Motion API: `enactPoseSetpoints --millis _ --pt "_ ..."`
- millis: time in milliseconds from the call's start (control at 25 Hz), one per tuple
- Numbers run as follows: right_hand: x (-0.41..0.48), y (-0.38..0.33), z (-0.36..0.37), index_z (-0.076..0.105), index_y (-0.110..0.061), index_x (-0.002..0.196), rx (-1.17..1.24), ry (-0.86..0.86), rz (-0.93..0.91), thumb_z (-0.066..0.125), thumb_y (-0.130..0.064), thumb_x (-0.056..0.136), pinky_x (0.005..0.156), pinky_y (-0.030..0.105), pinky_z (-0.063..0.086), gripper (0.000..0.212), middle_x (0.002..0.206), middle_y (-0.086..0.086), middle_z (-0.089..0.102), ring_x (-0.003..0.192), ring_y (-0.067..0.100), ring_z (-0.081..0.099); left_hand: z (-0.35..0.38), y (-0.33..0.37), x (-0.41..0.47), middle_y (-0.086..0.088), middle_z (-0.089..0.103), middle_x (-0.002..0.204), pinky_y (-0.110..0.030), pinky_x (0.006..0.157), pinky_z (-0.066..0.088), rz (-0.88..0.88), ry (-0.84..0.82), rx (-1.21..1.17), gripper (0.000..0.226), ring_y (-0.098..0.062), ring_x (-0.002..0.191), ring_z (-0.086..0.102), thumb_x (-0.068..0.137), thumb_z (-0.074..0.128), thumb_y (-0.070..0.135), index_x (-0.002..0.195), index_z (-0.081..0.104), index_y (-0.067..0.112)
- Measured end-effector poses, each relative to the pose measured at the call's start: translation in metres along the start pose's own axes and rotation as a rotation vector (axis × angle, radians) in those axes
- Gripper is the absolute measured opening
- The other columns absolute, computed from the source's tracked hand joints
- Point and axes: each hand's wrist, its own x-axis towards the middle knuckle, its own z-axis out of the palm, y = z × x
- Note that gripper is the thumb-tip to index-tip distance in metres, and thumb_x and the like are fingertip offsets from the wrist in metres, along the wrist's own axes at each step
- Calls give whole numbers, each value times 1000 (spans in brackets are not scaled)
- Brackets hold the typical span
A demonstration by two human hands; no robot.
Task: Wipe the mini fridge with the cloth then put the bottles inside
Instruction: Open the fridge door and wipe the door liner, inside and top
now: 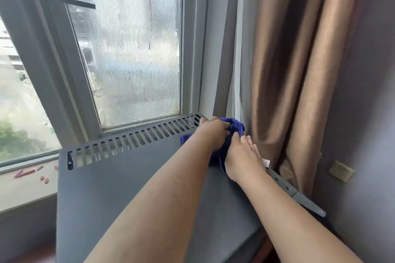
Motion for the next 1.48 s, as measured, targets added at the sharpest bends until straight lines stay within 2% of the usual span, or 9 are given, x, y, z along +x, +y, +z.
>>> enactPoseSetpoints --millis 200,360,480,600,800,960,1160,1280,1480 --pt "59 -63 16 10 -9 159 23 -72 -102 49 -13 97 124 40 16 73 167 15 11 154 29 8 -12 -80 5 -11 44 152 -40 118 27 -135 58 -151 38 -31 142 37 110 38 22 146 50 21" --pt "76 -115 28 12 -7 159 23 -88 -169 48 -10 97 124 40 15 71 166 15 11 154 30 8 -17 -143 -14 -16 57 138 -39 105 42 -148 101 -287 36 -35 124 54 109 41 22 140 56 13" --pt "67 -130 30 19 -9 157 11 -108 -203 46 -9 97 122 46 20 65 165 11 19 154 27 11 -20 -158 -30 -12 56 138 -37 110 35 -150 69 -204 34 -31 126 49 110 40 22 138 58 14" --pt "40 -137 27 27 -16 152 19 -140 -183 47 -9 96 113 58 30 59 161 5 24 151 26 20 -22 -159 -52 -12 50 143 -38 117 23 -175 35 -126 36 -31 132 42 110 37 27 140 56 18" --pt "-29 -133 25 30 -9 150 65 -130 -255 40 -11 100 114 40 27 50 157 15 29 146 32 29 -11 -143 -117 -13 57 138 -33 110 26 -166 92 -181 34 -32 125 51 108 42 27 133 62 14" --pt "-107 -117 20 31 -8 149 98 -114 -279 37 -14 101 115 39 26 48 158 16 29 147 31 27 4 -112 -190 -14 59 135 -31 103 37 -136 164 -292 34 -33 123 54 105 52 28 130 66 11" --pt "-206 -94 11 25 -13 154 145 -90 -305 38 -12 100 123 41 20 55 162 12 24 153 26 13 26 -69 -279 -8 48 147 -43 117 33 -175 168 -304 44 -33 136 44 102 53 45 144 56 29" --pt "-256 -83 7 24 -20 155 180 -91 -279 42 -13 98 119 51 27 60 164 7 20 153 26 14 38 -45 -323 -7 44 151 -43 118 30 -194 185 -299 48 -34 139 39 102 52 48 148 50 34" --pt "-304 -83 4 28 -19 154 254 -77 -291 37 -12 96 119 47 28 59 164 7 23 152 26 17 51 -27 -369 -6 39 153 -43 117 24 -215 205 -238 51 -35 138 34 104 47 45 154 41 34"
